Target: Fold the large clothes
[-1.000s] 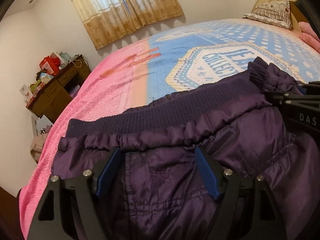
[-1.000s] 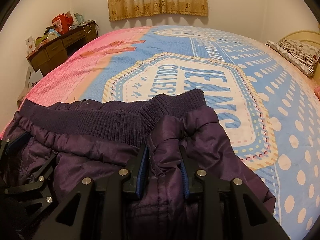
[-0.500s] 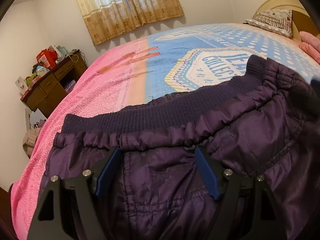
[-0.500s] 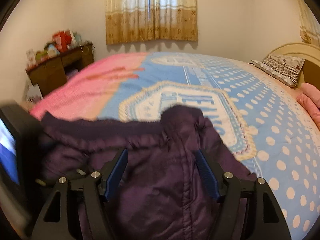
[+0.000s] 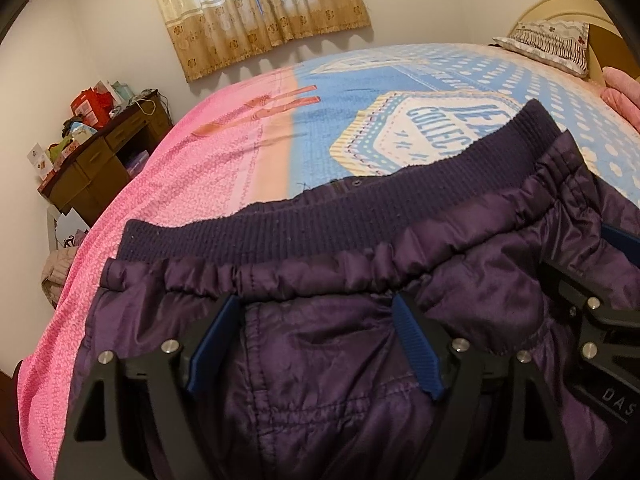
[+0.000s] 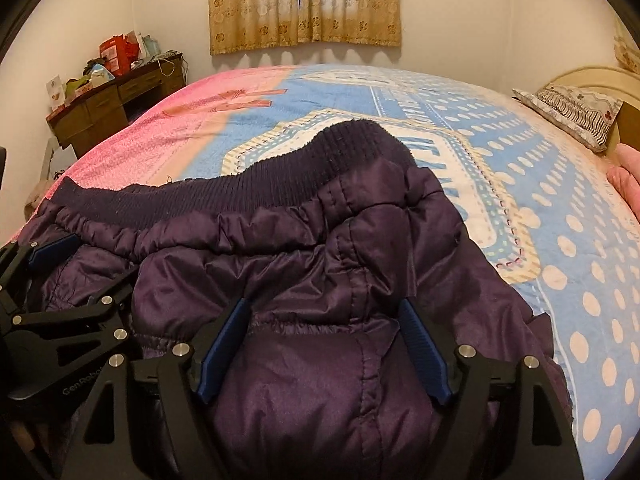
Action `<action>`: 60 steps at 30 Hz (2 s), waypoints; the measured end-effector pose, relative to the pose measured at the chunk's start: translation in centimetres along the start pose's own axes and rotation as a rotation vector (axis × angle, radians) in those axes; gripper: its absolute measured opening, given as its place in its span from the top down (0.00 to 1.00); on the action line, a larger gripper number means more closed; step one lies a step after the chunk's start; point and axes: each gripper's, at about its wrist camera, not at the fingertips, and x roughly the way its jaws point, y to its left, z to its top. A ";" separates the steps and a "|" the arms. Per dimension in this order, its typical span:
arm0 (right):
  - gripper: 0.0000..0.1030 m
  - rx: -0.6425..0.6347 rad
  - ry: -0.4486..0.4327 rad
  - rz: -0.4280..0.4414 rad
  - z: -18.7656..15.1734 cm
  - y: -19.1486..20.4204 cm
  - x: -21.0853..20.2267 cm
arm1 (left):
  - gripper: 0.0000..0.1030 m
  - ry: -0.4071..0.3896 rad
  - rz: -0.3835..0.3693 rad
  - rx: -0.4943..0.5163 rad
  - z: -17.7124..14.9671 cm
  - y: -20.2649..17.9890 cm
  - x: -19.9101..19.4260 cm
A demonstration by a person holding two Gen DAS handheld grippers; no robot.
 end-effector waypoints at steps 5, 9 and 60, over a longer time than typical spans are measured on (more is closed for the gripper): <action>0.24 -0.022 0.004 -0.024 0.0 0.4 0.4 | 0.21 -0.001 0.005 0.001 0.0 -0.1 0.0; 0.23 -0.033 0.011 -0.040 0.1 0.7 0.5 | 0.20 0.000 0.007 0.002 0.0 -0.1 0.0; 0.05 -0.274 -0.063 0.017 -5.4 8.3 -5.5 | 0.00 -0.044 -0.593 -0.678 -16.5 19.2 -4.9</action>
